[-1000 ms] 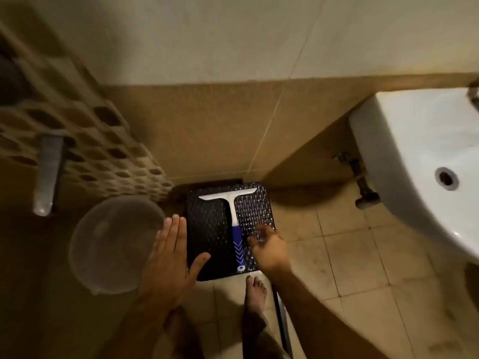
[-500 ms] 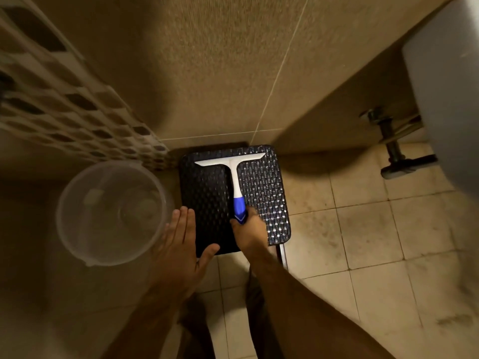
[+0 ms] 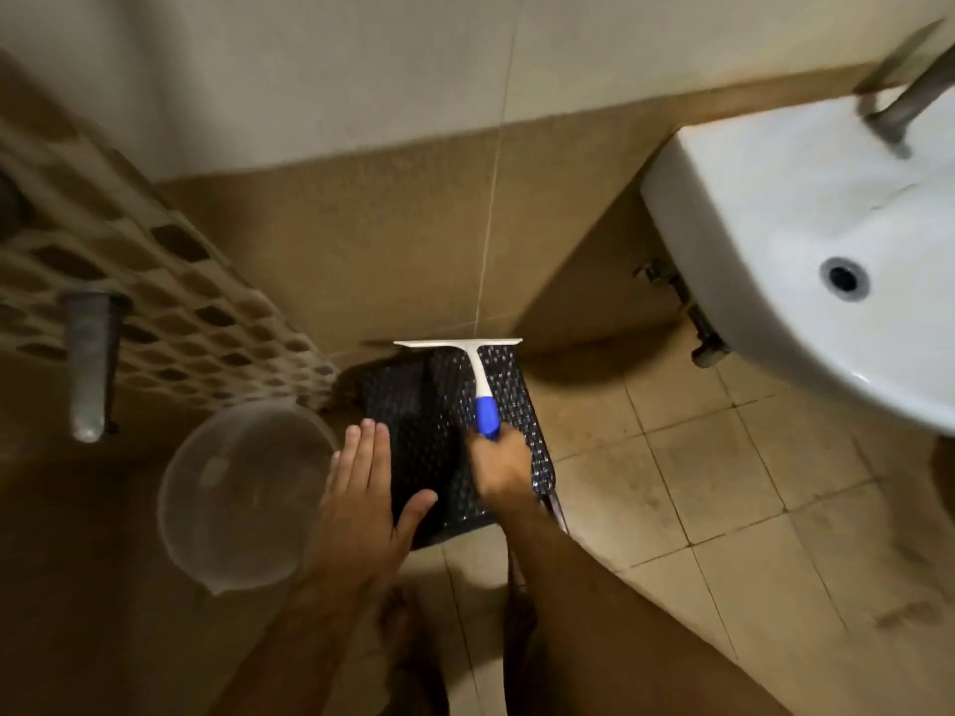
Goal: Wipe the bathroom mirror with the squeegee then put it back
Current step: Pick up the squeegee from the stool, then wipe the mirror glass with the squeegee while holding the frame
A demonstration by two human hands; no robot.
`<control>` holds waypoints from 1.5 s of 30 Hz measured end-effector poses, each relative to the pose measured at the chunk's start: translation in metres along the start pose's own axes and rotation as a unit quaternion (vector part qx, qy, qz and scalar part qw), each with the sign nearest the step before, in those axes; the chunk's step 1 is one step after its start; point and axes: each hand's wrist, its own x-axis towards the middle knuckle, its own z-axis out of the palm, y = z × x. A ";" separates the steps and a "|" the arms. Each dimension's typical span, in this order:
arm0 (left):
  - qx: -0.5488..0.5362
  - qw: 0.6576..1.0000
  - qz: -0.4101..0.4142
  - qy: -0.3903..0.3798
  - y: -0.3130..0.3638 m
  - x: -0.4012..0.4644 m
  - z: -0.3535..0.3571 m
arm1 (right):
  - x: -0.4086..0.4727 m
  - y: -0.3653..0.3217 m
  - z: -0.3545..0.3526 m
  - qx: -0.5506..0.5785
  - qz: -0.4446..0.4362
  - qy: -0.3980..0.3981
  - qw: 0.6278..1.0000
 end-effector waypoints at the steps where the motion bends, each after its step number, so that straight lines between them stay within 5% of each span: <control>1: 0.011 1.000 0.014 0.008 0.004 -0.003 -0.014 | -0.013 -0.009 -0.010 0.002 -0.017 0.011 1.000; 15: 0.075 0.963 0.179 0.187 0.079 0.023 -0.225 | -0.174 -0.152 -0.138 0.106 -0.214 0.173 0.956; 29: 0.028 0.849 0.356 0.390 0.289 0.049 -0.434 | -0.276 -0.294 -0.344 0.236 -0.440 0.308 0.810; 39: -0.045 0.709 0.444 0.546 0.500 0.068 -0.607 | -0.293 -0.371 -0.519 0.252 -0.551 0.253 0.755; 45: -0.115 0.680 0.413 0.595 0.567 0.095 -0.673 | -0.300 -0.418 -0.573 0.286 -0.579 0.203 0.737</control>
